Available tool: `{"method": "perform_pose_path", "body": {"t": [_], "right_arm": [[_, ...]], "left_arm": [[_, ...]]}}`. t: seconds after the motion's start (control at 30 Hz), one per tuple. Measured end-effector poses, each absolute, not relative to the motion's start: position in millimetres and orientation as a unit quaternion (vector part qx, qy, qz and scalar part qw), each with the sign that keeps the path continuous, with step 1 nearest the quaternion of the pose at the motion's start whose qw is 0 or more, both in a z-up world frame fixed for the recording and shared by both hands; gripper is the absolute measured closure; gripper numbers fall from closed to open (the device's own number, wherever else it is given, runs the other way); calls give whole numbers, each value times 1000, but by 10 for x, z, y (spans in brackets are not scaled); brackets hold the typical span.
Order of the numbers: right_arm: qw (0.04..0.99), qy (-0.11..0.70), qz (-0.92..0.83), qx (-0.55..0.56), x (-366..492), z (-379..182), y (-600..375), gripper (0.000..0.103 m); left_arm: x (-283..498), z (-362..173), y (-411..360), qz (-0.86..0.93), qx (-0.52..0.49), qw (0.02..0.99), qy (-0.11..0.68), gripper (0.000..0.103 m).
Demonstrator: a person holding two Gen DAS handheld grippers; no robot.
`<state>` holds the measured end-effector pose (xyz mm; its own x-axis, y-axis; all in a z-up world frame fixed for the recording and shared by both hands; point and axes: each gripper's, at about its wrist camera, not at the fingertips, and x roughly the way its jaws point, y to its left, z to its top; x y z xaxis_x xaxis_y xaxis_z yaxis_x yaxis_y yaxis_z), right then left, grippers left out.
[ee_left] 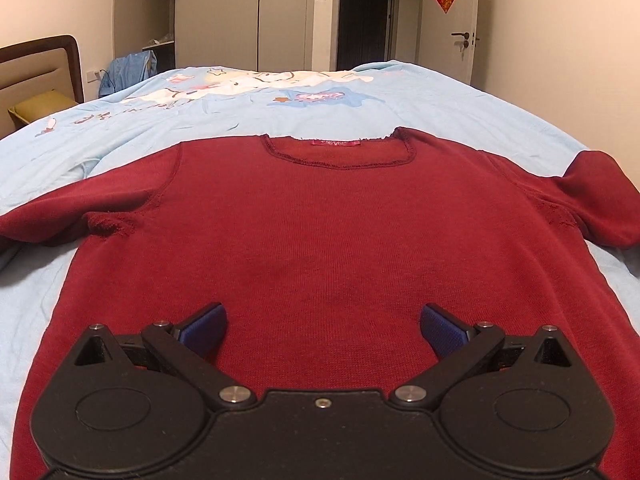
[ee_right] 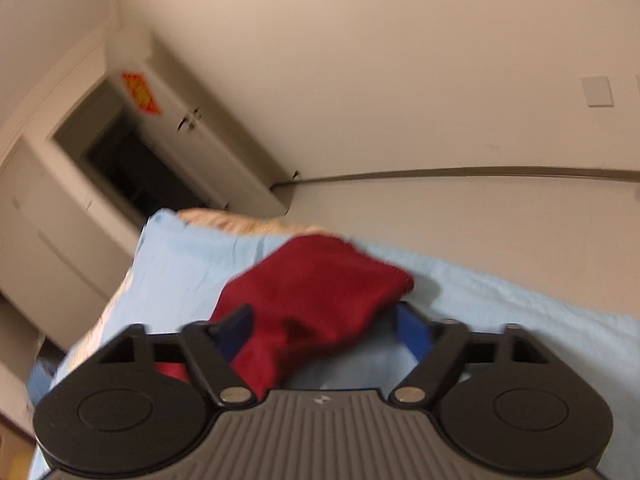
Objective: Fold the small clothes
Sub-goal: 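Grasp the red sweater's sleeve cuff with the right gripper and lift it, then carry the sleeve across the sweater body and release it with the right gripper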
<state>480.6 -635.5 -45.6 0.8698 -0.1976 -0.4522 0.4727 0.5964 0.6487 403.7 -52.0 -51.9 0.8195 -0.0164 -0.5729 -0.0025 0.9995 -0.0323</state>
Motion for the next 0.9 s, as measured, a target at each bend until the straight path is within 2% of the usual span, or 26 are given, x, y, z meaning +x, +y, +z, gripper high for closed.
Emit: {"method": "perform_pose_path", "body": {"t": [0.03, 0.1, 0.17, 0.43, 0.67, 0.9], "right_arm": [[877, 170, -194, 406, 4841, -456, -6382, 50], [878, 175, -201, 397, 4919, -437, -6413, 87], [884, 174, -205, 382, 4950, -379, -6411, 95], [949, 117, -152, 251, 4940, 367, -5914, 97], [989, 57, -16, 136, 5044, 1093, -4857, 97], [986, 52, 138, 72, 5268, 1277, -3503, 97]], "left_arm": [[4042, -508, -516, -4, -17, 953, 302, 0], [4044, -461, -494, -5, -23, 952, 304, 1], [4022, -390, -464, -3, -31, 954, 299, 1], [3875, 19, -278, 13, -37, 963, 266, 1], [3689, 349, 44, 34, -56, 971, 228, 1], [3506, 546, 504, 77, -86, 973, 199, 1]]}}
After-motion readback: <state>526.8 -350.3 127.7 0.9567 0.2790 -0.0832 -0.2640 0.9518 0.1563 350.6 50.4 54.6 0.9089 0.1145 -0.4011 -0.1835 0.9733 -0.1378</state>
